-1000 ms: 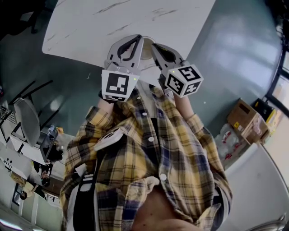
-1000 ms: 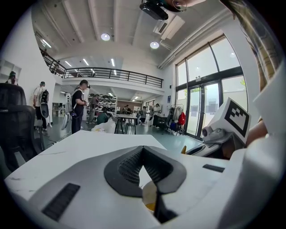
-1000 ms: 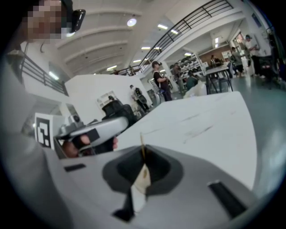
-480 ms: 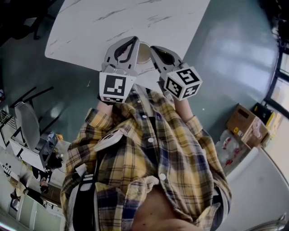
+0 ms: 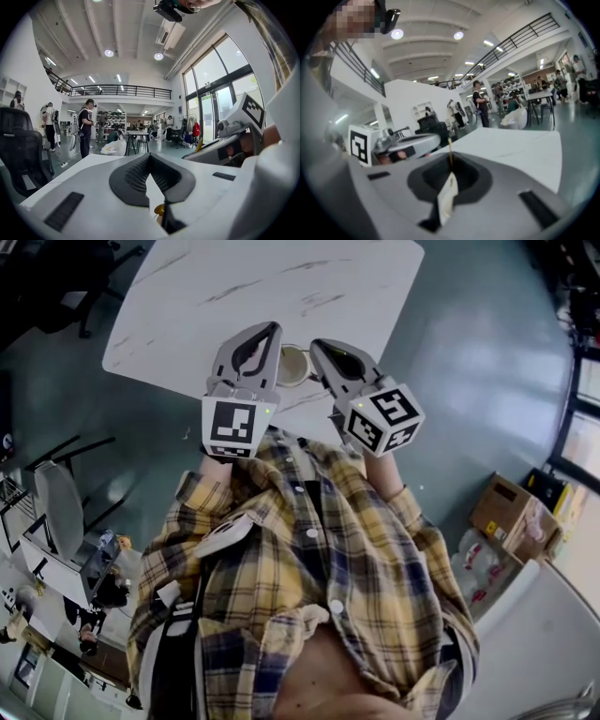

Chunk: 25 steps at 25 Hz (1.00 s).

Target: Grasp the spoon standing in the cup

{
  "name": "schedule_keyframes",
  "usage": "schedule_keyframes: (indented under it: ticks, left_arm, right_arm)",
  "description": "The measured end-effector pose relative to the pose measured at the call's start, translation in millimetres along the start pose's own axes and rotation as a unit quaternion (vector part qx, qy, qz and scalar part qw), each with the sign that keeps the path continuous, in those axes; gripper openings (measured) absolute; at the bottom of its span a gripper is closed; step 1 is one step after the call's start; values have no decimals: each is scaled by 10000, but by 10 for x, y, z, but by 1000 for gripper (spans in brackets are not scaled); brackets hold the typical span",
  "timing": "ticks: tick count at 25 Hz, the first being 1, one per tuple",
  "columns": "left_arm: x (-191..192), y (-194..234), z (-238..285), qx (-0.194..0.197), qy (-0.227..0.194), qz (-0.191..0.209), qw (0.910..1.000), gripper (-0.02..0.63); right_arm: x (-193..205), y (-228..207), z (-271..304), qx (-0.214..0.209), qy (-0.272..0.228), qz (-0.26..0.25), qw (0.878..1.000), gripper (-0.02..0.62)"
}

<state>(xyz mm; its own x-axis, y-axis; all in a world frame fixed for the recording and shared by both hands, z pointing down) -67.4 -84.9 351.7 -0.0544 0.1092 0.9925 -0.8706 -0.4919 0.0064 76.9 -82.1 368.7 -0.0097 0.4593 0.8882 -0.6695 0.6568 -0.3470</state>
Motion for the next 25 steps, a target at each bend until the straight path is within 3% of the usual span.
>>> schedule_keyframes:
  ticks: [10, 25]
  left_arm:
    - [-249, 64, -122, -251, -259, 181, 9992, 15]
    - [-583, 48, -359, -404, -541, 446, 9967, 15]
  right_arm:
    - [-580, 187, -42, -269, -616, -633, 9957, 31]
    - [-1130, 570, -198, -663, -1482, -1272, 9785, 31]
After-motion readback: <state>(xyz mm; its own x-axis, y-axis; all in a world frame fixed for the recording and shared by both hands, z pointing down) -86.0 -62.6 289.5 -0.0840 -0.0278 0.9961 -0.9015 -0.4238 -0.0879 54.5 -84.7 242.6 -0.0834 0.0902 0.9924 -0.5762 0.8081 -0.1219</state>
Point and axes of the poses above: the fingertips, and each gripper's own axes: z forward along the fingers, y to its left, x out of its underside, the point moved 7 cm from there along -z, backward along the fingers, and after that the axes turned 2 degrees about -y, right-handed, at the moved point
